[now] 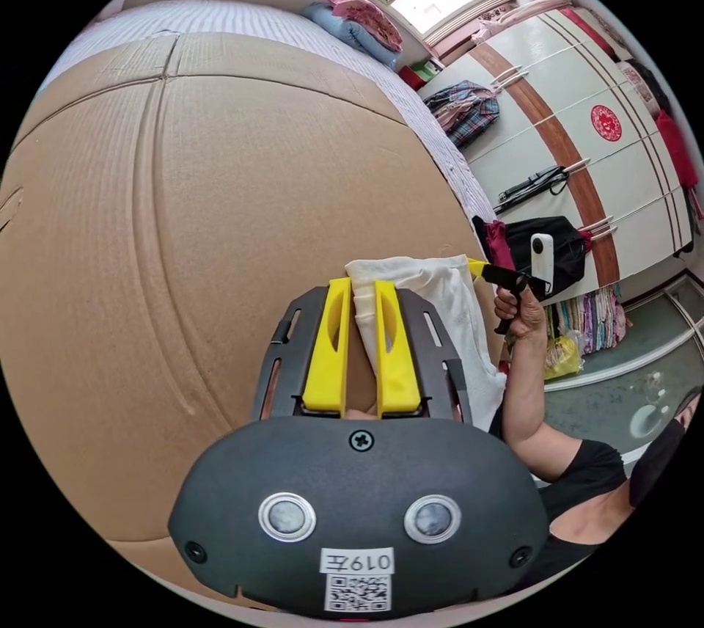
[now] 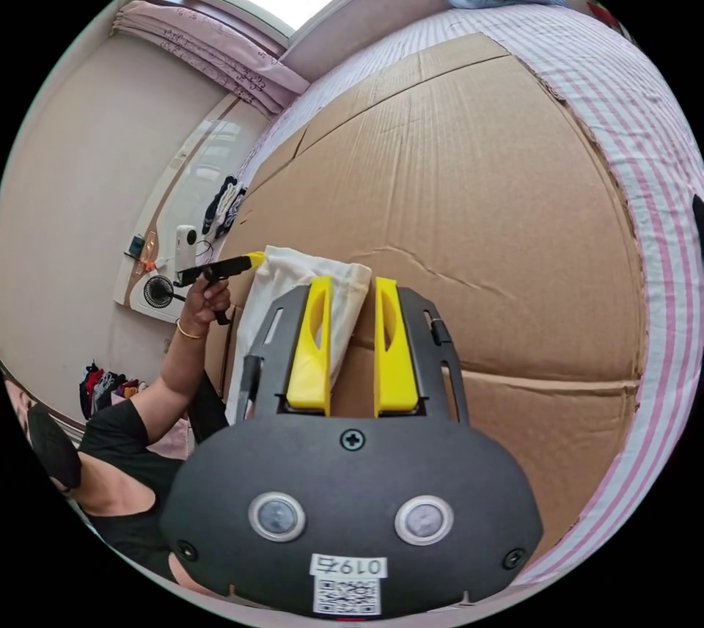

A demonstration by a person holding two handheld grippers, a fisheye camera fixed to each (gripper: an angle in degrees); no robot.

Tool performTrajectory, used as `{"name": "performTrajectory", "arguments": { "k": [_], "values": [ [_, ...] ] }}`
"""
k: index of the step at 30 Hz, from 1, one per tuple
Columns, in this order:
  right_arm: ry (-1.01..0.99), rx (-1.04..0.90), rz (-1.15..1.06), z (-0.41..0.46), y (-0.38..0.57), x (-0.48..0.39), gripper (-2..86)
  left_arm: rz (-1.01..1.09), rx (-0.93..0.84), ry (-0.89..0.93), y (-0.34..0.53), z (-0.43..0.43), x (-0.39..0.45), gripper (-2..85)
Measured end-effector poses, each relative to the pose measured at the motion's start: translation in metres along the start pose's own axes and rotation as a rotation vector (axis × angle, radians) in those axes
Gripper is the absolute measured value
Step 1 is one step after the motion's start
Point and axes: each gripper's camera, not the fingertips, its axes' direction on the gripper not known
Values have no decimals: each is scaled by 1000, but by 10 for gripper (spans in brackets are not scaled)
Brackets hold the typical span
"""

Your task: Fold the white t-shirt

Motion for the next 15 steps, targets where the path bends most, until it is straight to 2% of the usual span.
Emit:
{"name": "performTrajectory", "arguments": {
  "k": [8, 15],
  "values": [
    [-4, -1, -13, 20, -27, 10, 34, 11, 38, 8, 5, -15, -5, 11],
    [1, 26, -9, 31, -44, 17, 29, -13, 73, -47, 17, -31, -13, 11]
  ]
}}
